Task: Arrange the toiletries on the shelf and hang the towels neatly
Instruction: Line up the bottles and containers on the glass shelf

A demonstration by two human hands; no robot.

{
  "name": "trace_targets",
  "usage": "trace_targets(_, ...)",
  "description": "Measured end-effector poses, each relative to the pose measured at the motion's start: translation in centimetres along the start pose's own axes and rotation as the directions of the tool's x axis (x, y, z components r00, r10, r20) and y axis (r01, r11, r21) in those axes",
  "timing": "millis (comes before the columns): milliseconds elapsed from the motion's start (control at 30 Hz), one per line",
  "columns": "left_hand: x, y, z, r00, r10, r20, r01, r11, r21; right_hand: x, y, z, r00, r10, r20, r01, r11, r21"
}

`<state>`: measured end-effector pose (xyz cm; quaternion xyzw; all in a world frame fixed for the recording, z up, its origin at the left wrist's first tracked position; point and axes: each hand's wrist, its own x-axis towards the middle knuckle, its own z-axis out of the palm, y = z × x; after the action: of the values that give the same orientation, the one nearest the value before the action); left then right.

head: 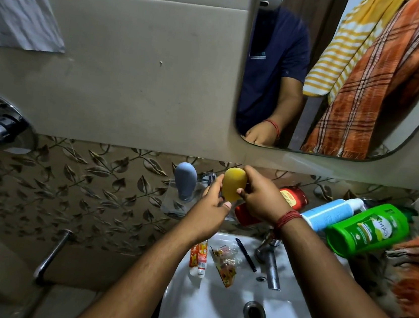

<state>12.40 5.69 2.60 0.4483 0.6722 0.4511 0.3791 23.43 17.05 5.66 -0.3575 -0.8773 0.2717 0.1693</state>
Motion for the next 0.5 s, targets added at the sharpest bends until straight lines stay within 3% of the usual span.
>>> trace_targets(133,-0.3,0.0,-0.1,1.0,-0.009,-0.014,0.009,1.0,-0.027,-0.2,0.1,-0.2,0.999,0.035,0.026,-0.037,0.998,0.043)
trace_targets(233,-1.1,-0.1,-0.1,0.992,0.015,-0.124,-0.017,1.0,-0.017,-1.9,-0.1,-0.6,0.965,0.068,-0.252,-0.026,0.986,0.164)
trace_targets(333,-2.1,-0.5,0.4,0.965,0.092,-0.244,-0.08,0.995,0.057,-5.4,0.1,0.4,0.876,0.048,-0.479,0.018,0.991,0.132)
trace_targets(433,-2.3,-0.5,1.7,0.968,0.169,-0.186,-0.127,0.967,0.22,-7.7,1.3,2.6,0.861,0.069,-0.504,-0.009,0.993,0.121)
trace_targets(500,-1.9,-0.3,2.7,0.977,0.178,-0.115,-0.133,0.938,0.32,-8.3,1.9,3.7,0.87,0.176,-0.46,-0.082,0.973,0.217)
